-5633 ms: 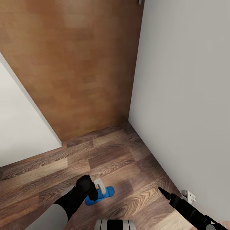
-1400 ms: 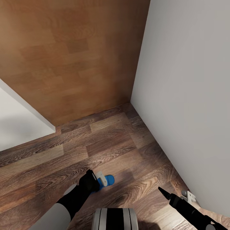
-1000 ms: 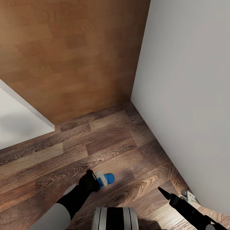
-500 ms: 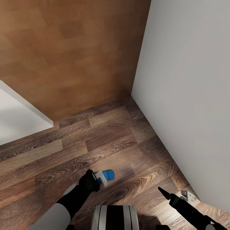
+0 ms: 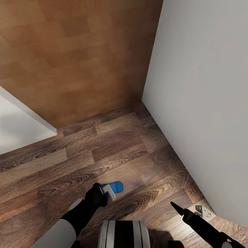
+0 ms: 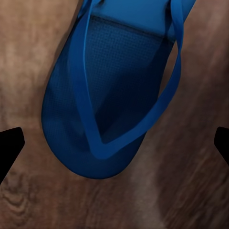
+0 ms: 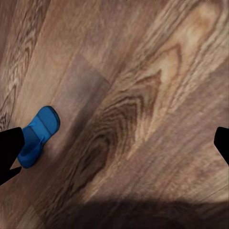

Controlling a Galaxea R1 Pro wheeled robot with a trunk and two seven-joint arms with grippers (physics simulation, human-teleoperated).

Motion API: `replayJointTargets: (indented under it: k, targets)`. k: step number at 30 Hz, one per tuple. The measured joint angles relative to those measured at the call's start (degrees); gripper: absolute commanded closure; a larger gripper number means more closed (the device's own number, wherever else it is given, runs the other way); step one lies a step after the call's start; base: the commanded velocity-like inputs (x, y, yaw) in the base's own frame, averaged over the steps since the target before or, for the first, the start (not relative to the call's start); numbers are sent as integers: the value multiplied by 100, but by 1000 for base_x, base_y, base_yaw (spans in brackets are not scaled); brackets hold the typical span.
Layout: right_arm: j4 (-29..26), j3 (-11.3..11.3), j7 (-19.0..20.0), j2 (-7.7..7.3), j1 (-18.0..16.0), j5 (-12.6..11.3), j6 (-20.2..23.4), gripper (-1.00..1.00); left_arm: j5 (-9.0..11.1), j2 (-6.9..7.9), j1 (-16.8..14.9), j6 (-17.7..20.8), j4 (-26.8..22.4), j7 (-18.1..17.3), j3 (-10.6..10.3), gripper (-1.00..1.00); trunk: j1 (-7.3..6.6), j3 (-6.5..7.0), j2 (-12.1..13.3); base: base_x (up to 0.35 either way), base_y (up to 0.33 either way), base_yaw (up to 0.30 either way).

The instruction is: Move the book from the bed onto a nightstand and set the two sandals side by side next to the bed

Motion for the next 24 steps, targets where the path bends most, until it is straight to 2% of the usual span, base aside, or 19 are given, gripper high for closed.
replayJointTargets:
  k: [4,9,24]
  targets:
    - [-1,0,2,-1,-1,0,0,-100,1,0,0,0,0,0,0,-100,0,0,0,0,0,0]
    - [-3,0,2,0,0,1,0,-100,0,0,0,0,0,0,0,-100,13,-110,-7,0,0,0]
    - [-2,0,6,-1,0,0,0,-100,-4,0,0,0,-1,0,0,-100,11,-111,-7,27,0,0]
